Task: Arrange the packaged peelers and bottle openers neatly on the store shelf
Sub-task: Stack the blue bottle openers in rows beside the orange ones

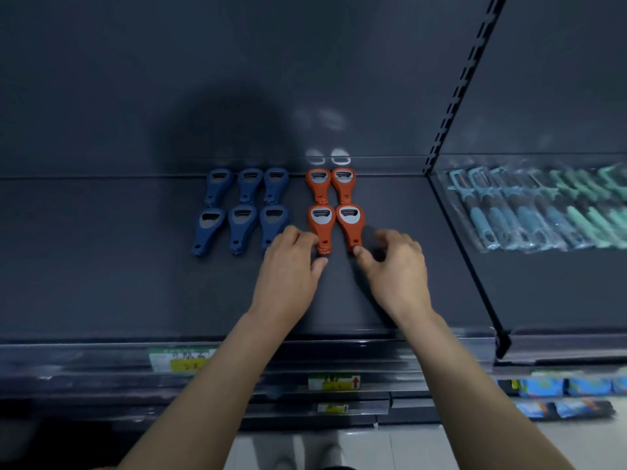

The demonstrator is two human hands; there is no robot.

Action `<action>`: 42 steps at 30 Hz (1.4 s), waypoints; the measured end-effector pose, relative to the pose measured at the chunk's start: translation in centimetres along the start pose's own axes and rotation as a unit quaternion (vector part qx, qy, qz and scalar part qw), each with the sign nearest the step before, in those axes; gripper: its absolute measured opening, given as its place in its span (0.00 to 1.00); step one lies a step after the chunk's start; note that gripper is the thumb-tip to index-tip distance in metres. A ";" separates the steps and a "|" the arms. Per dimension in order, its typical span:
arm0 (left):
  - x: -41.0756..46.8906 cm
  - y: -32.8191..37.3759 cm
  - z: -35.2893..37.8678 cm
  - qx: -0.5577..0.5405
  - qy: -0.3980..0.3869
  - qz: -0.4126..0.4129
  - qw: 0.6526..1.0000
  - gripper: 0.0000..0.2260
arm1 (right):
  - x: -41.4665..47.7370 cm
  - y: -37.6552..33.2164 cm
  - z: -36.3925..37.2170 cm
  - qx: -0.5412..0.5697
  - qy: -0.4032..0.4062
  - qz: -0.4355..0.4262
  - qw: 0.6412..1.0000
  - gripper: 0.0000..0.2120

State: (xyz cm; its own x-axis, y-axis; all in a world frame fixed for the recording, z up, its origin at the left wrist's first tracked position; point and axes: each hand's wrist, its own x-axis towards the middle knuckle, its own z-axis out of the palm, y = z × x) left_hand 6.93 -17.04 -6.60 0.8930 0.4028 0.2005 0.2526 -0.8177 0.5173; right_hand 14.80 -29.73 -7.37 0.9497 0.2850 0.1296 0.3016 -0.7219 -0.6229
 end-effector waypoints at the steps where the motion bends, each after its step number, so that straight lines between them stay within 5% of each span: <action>1: 0.1 0.1 0.1 -0.001 -0.004 -0.006 1.000 0.14 | 0.0 -0.1 0.1 -0.016 -0.005 -0.001 1.000 0.22; 8: 0.3 0.6 0.5 0.008 0.011 -0.007 1.000 0.19 | -0.3 -1.0 0.3 -0.058 -0.016 -0.002 0.998 0.22; 19: -0.3 -1.4 -0.4 -0.039 0.017 0.057 0.997 0.12 | -1.6 -0.3 -1.3 -0.054 -0.029 0.018 0.998 0.22; 30: 2.5 -1.4 0.0 -0.010 -0.080 0.136 0.987 0.15 | -1.0 -1.3 1.1 -0.057 0.009 0.015 0.998 0.27; 42: 1.5 -1.3 -0.3 -0.005 -0.070 0.109 0.992 0.19 | -0.8 0.0 -0.3 -0.006 -0.038 0.000 0.999 0.27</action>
State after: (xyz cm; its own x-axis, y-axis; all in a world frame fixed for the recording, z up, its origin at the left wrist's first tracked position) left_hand 7.82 -15.29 -6.69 0.9693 0.1549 0.1907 0.0447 -0.8743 0.4834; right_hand 14.10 -30.17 -7.25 0.9409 0.3314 0.0696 0.3023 -0.7293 -0.6137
